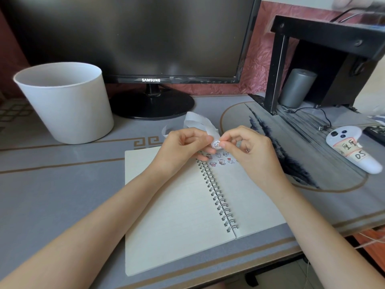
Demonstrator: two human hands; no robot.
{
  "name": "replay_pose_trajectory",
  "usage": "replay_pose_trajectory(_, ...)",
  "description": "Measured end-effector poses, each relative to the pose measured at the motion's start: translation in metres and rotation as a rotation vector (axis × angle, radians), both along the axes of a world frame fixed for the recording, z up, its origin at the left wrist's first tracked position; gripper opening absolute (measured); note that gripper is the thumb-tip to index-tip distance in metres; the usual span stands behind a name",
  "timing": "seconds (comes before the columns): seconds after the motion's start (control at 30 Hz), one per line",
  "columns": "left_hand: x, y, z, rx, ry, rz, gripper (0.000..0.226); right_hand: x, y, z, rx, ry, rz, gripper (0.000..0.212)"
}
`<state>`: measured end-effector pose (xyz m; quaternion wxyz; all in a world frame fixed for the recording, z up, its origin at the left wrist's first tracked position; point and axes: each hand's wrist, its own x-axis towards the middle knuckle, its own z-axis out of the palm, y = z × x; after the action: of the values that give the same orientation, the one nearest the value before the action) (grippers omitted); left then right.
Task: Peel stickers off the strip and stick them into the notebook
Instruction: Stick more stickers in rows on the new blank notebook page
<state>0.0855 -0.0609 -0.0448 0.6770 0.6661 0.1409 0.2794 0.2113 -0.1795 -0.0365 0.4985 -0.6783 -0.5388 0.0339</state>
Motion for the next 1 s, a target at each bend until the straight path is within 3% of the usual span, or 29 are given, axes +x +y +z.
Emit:
replay_pose_trajectory(0.53,0.002,0.002,-0.003,0.025,0.019,0.059,0.014,0.002,-0.001,-0.004,0.004,-0.208,0.039,0.002)
replay_pose_trajectory(0.67,0.002,0.003,-0.003,0.036,0.030,0.084,0.019,0.001,-0.006,0.002,0.007,-0.020,0.115,0.013)
replay_pose_trajectory(0.77,0.002,0.003,-0.002,0.040,0.036,0.094,0.017,0.010,-0.010,0.003,-0.007,0.133,0.041,0.018)
replay_pose_trajectory(1.0,0.001,0.002,-0.001,0.024,0.034,0.086,0.015,0.041,-0.027,0.003,-0.189,0.474,-0.197,0.005)
